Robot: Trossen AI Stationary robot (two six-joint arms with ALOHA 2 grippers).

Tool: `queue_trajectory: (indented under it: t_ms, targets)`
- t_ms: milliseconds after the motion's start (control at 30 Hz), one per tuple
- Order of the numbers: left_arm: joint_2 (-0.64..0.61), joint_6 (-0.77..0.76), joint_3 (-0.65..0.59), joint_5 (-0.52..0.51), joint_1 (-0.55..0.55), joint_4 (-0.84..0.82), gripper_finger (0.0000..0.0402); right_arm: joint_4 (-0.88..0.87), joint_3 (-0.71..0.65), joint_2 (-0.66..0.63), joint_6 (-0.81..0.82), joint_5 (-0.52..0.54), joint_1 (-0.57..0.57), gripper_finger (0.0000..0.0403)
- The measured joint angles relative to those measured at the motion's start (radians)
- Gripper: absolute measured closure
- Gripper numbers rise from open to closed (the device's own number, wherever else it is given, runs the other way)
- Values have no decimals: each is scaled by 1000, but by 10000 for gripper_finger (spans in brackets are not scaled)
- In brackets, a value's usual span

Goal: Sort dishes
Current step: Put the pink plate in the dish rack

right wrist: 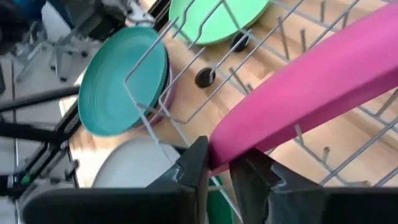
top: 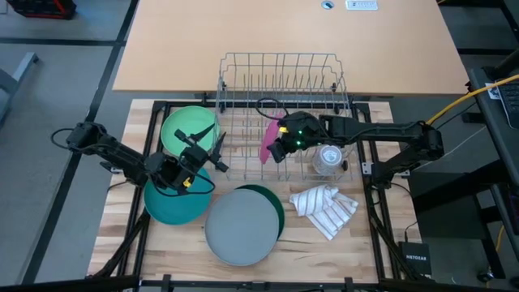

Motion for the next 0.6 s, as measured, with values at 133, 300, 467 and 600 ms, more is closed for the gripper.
queue_trajectory:
  t_ms: [133, 300, 467, 600]
  targets:
    - [0, 0, 0, 0, 0, -3, 222, -3, 0, 0, -5, -38, 0, 361]
    - [0, 0, 0, 0, 0, -13, 222, 5, 0, 0, -23, -71, 2, 393]
    - [0, 0, 0, 0, 0, -13, 221, 4, 0, 0, -43, -89, 1, 385]
    - [0, 0, 0, 0, 0, -16, 222, 15, 0, 0, -47, -120, 1, 392]
